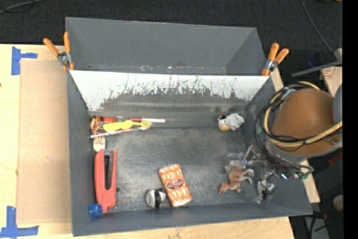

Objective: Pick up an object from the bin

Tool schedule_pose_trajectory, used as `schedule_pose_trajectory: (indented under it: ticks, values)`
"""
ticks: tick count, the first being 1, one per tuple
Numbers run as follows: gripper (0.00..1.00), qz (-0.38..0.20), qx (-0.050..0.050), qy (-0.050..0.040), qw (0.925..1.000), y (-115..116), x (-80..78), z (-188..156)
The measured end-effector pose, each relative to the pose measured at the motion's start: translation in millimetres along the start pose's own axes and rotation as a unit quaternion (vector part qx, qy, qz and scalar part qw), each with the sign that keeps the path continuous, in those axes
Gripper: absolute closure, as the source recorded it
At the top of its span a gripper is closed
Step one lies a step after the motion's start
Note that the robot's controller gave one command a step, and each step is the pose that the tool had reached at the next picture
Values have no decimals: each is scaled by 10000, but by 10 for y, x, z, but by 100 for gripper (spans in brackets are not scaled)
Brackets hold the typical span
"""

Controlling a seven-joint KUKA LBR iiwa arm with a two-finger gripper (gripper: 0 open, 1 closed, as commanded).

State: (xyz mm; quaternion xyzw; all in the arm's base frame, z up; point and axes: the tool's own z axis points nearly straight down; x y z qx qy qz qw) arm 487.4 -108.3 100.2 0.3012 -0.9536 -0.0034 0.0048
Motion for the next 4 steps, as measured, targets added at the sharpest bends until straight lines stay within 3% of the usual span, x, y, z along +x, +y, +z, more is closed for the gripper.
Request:
schedule_pose_trajectory:
  ticks: [1, 2, 4]
  values:
    - [0, -549, 49, -53, 9985, -231, -50, 323]
    - [100, -730, -15, -1, 9973, 49, -198, 311]
    - [100, -727, -47, 21, 9973, 73, -184, 120]
